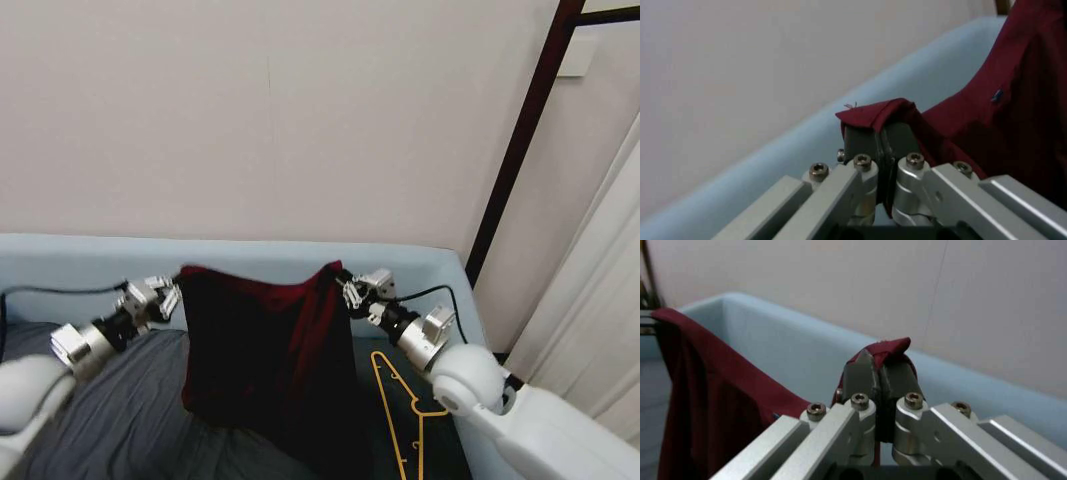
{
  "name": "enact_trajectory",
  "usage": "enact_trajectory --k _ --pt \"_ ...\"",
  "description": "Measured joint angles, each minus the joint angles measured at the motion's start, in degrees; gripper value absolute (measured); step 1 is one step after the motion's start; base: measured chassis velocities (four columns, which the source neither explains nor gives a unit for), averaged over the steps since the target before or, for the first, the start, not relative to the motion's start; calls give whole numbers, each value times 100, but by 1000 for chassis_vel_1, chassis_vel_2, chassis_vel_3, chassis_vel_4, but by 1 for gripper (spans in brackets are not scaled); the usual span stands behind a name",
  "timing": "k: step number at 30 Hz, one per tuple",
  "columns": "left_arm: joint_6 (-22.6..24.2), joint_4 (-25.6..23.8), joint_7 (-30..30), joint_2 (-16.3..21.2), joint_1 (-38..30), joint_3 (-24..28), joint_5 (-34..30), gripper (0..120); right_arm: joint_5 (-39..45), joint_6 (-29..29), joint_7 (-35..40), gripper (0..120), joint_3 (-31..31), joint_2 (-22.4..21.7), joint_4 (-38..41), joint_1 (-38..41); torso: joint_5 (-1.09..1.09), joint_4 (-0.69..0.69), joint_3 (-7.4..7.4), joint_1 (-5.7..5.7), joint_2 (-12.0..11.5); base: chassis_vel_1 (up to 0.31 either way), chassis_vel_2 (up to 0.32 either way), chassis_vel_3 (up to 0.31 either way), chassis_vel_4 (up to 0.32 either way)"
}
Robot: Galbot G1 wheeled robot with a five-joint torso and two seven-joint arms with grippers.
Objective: Pick up the clothes from the sofa and hang them on the clothes hanger.
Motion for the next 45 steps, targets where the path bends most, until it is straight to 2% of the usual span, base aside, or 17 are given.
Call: enact_trajectory --k 2,5,6,8,10,16,17,19,20,25,27,31,33,35,37,41,45 --pt "-4 18 -3 -14 16 4 9 0 -15 -1 0 0 -5 8 -16 -11 0 0 0 0 0 0 0 0 0" --pt "-177 433 -780 -617 400 272 311 0 -608 48 -125 0 -158 352 -593 -520 2 -5 0 0 0 0 0 0 0" --pt "-177 433 -780 -617 400 272 311 0 -608 48 -125 0 -158 352 -593 -520 2 -5 0 0 0 0 0 0 0" --pt "-313 469 -1101 -832 380 300 839 0 -722 77 -131 0 -193 489 -684 -716 2 -7 0 0 0 0 0 0 0" --pt "-347 360 -1153 -889 360 262 1130 0 -782 85 -93 0 -196 553 -699 -805 2 -6 0 0 0 0 0 0 0" --pt "-363 179 -1102 -886 373 207 1209 0 -744 82 13 3 -175 600 -688 -896 3 -5 0 0 0 0 0 0 0" --pt "-380 105 -1064 -873 387 191 1231 0 -701 64 77 7 -153 607 -666 -946 3 -5 0 0 0 0 0 0 0" --pt "-505 -152 -933 -798 436 118 1369 0 -577 -294 785 20 -86 569 -634 -1221 3 -5 -1 0 0 0 0 0 0" --pt "-505 -152 -933 -798 436 118 1369 0 -577 -294 785 20 -86 569 -634 -1221 3 -5 -1 0 0 0 0 0 0" --pt "-514 -391 -791 -756 480 144 1441 0 247 -1220 1989 42 201 497 -761 -1693 3 -6 -1 0 0 0 0 0 0" --pt "-514 -388 -780 -756 476 171 1448 0 299 -1264 2015 45 241 497 -827 -1748 3 -5 0 0 0 0 0 0 0" --pt "-520 -192 -760 -801 399 382 1465 0 211 -1235 1873 64 450 559 -1289 -1977 2 -5 0 0 0 0 0 0 0" --pt "-521 -146 -757 -816 371 432 1474 0 172 -1227 1849 67 495 571 -1364 -2007 2 -5 0 0 0 0 0 0 0" --pt "-523 -74 -745 -819 298 530 1480 0 22 -1365 1888 77 603 585 -1517 -2046 2 -5 0 0 0 0 0 0 0" --pt "-523 -62 -739 -810 270 555 1480 0 -14 -1459 1937 80 629 591 -1553 -2050 1 -5 0 0 0 0 0 0 0" --pt "-523 9 -721 -750 89 649 1463 0 51 -2112 2161 98 874 706 -1890 -2056 3 -4 0 0 0 0 0 0 0" --pt "-537 73 -721 -726 2 694 1453 0 229 -2636 2027 100 1123 747 -2078 -2115 2 -5 0 0 0 0 0 0 0"
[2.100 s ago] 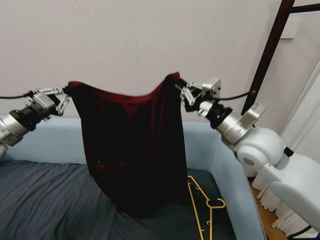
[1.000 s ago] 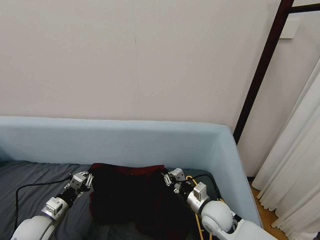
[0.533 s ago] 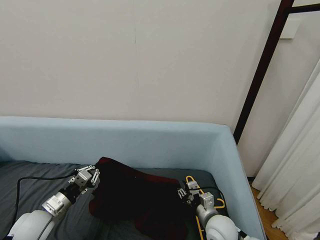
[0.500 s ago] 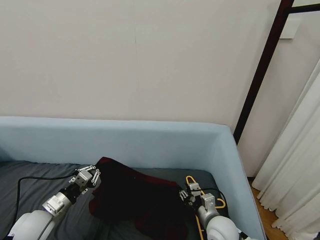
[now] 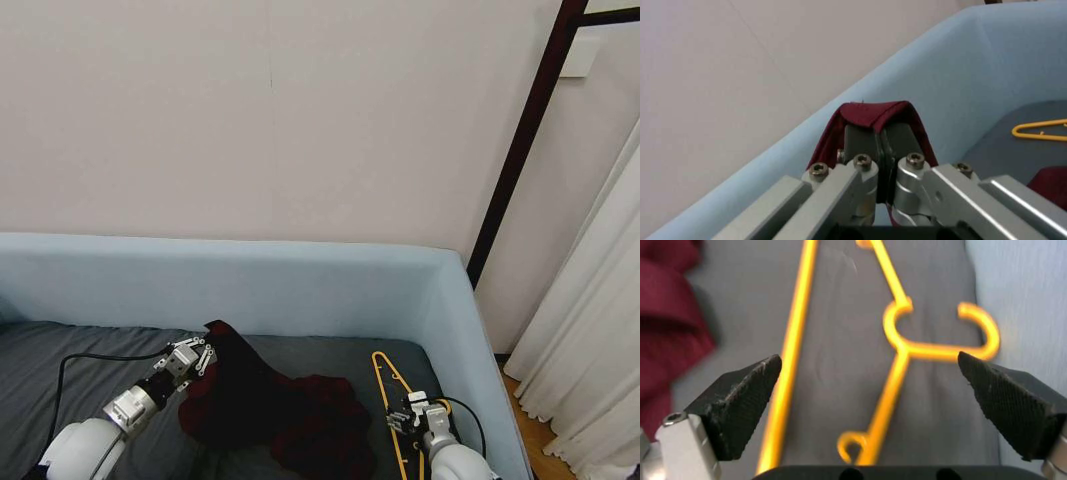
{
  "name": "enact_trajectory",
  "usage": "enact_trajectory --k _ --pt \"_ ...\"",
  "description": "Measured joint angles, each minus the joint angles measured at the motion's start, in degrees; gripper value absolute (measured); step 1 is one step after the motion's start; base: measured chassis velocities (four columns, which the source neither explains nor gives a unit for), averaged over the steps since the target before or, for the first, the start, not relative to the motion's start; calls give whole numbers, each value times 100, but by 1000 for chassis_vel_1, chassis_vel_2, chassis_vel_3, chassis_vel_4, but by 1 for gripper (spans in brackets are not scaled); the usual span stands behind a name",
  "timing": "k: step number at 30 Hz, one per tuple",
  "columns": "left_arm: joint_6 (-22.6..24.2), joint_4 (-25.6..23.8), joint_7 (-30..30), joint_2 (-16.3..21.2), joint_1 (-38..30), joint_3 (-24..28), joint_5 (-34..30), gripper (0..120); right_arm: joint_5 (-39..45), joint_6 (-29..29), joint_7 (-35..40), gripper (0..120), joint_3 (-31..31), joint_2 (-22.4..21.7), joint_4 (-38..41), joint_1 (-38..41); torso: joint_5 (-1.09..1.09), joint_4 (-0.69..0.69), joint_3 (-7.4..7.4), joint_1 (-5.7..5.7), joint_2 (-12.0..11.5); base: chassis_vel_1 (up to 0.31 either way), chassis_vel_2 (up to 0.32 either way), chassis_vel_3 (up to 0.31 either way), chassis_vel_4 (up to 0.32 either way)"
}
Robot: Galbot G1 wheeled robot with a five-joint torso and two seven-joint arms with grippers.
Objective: Pick up the clothes from the sofa and hang them on the clothes hanger.
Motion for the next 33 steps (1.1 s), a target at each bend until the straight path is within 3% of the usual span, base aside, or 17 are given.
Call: enact_trajectory --k 11,19,22,28,32,33 --pt "-52 58 -1 -9 -51 65 -11 0 1166 -395 567 100 440 568 -672 338 -1 2 0 0 0 0 0 0 0" --pt "-80 -27 -1 8 8 2 -21 0 1277 -877 838 97 488 670 -818 486 0 0 0 0 0 0 0 0 0" --pt "-109 -46 0 8 47 -28 -21 0 1262 -965 844 83 513 708 -896 520 0 1 0 0 0 0 0 0 0" --pt "-114 -48 -1 2 44 -31 -23 0 1233 -1073 829 66 546 765 -1017 567 0 0 0 0 0 0 0 0 0" --pt "-115 -13 0 -1 2 4 -24 0 1182 -1157 765 46 591 795 -1123 604 0 1 0 0 0 0 0 0 0" --pt "-115 -13 0 -1 2 4 -24 0 1182 -1157 765 46 591 795 -1123 604 0 1 0 0 0 0 0 0 0"
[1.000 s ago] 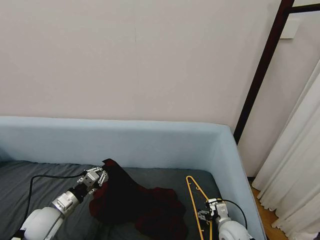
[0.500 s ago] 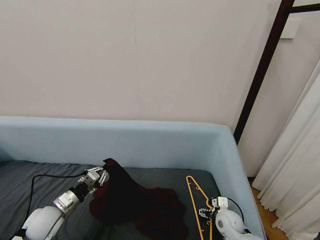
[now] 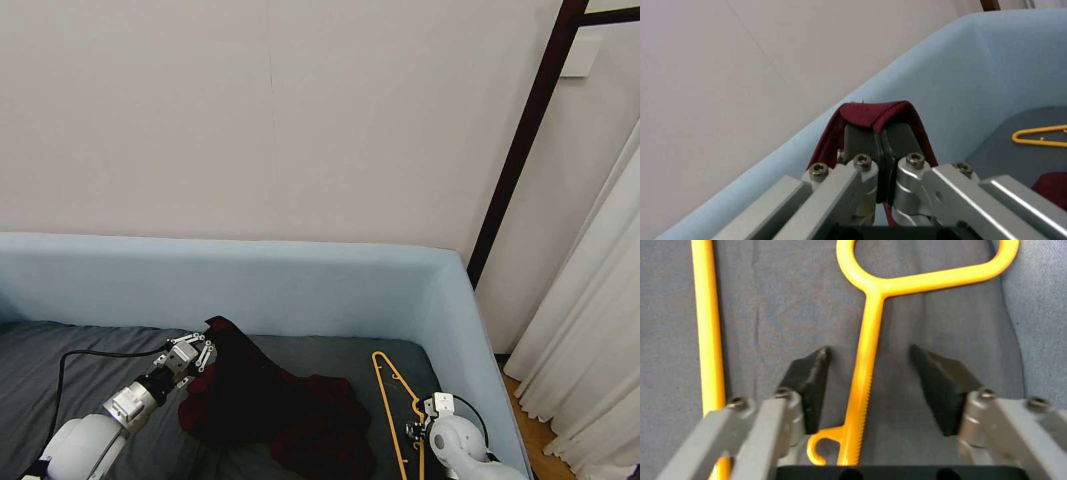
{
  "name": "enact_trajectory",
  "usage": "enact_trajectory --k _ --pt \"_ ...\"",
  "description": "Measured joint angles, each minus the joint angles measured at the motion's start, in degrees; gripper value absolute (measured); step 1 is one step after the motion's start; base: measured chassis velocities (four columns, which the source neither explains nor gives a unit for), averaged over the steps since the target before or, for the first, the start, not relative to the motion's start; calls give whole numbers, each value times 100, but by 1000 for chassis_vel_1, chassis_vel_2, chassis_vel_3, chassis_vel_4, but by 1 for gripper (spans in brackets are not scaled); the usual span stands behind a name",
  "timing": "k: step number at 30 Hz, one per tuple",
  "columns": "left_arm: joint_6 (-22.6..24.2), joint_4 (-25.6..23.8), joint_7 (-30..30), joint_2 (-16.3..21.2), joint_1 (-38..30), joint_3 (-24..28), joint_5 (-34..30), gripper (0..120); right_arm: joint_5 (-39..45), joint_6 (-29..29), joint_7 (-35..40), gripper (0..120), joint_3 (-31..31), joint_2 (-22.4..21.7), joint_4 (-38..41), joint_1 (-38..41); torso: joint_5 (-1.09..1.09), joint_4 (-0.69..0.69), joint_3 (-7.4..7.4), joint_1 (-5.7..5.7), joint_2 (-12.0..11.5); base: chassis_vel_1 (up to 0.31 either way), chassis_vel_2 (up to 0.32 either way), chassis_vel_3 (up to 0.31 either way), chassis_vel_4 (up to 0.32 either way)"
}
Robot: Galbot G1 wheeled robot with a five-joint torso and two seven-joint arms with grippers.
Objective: Pick up the clothes from the sofa and hang them on the clothes hanger.
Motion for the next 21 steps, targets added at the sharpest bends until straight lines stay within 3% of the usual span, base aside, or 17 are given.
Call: enact_trajectory --k 4,12,21 --pt "-1 24 21 -13 -38 37 0 0 -44 -18 -60 28 13 -7 -37 -3 0 0 0 0 0 0 0 0 0" --pt "-15 57 56 -22 -76 76 -1 0 -229 -11 -124 5 6 36 -133 -23 -1 0 0 0 0 0 0 0 0" --pt "-27 87 81 -18 -104 87 -11 0 -587 315 -246 4 -102 -56 237 -119 3 -2 1 0 -1 0 0 0 0"
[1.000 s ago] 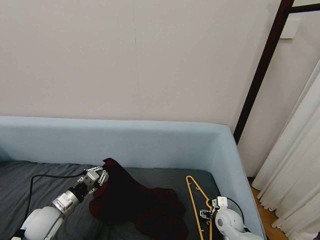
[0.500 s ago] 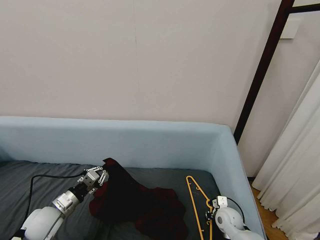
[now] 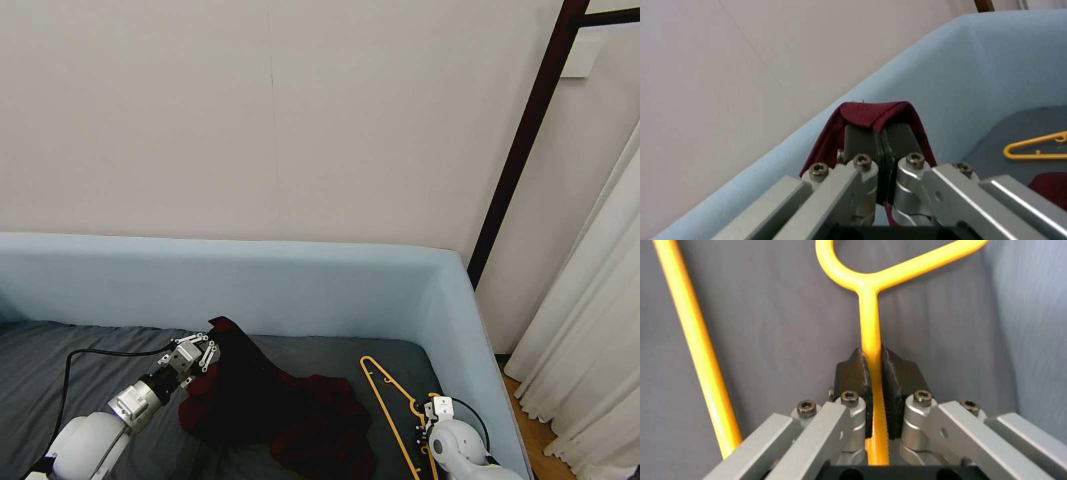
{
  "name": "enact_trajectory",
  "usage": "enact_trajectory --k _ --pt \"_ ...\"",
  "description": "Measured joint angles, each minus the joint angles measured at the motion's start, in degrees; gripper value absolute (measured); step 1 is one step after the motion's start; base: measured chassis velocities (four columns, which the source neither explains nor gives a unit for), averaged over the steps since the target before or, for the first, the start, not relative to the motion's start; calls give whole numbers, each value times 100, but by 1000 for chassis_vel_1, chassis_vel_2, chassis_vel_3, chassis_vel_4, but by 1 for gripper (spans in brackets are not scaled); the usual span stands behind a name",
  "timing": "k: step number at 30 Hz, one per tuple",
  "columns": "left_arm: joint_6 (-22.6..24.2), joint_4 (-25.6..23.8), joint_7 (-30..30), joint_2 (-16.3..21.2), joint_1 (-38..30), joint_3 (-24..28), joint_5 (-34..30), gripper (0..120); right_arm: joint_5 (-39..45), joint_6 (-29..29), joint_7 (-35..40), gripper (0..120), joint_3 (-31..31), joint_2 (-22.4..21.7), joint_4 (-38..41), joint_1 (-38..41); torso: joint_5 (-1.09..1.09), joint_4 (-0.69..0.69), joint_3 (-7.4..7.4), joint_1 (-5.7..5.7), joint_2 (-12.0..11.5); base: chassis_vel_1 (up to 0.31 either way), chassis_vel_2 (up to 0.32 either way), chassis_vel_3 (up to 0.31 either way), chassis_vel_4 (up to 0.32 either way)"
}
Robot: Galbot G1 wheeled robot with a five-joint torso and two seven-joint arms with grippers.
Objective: Pick up the clothes from the sofa and hang them on the clothes hanger.
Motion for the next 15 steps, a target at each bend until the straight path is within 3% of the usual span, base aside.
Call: enact_trajectory --k 5,10,11,13,15 --pt "-8 9 21 19 -18 1 -25 0 -687 829 -382 4 -31 -354 848 -117 -2 3 0 0 0 0 0 0 0" --pt "-14 -35 93 41 -33 -6 -204 0 -2046 2783 -1350 4 -129 -1048 1703 -591 -3 1 -1 0 0 0 0 0 0" --pt "-14 -35 93 41 -33 -6 -204 0 -2046 2783 -1350 4 -129 -1048 1703 -591 -3 1 -1 0 0 0 0 0 0" --pt "-14 -59 109 61 -58 -8 -282 0 -2976 3701 -1691 4 -214 -1261 1874 -889 -3 1 -1 -1 1 0 0 0 0" --pt "-14 -70 112 67 -74 -9 -309 0 -3377 3983 -1765 4 -230 -1300 1881 -976 -3 1 -1 0 1 0 0 0 0"
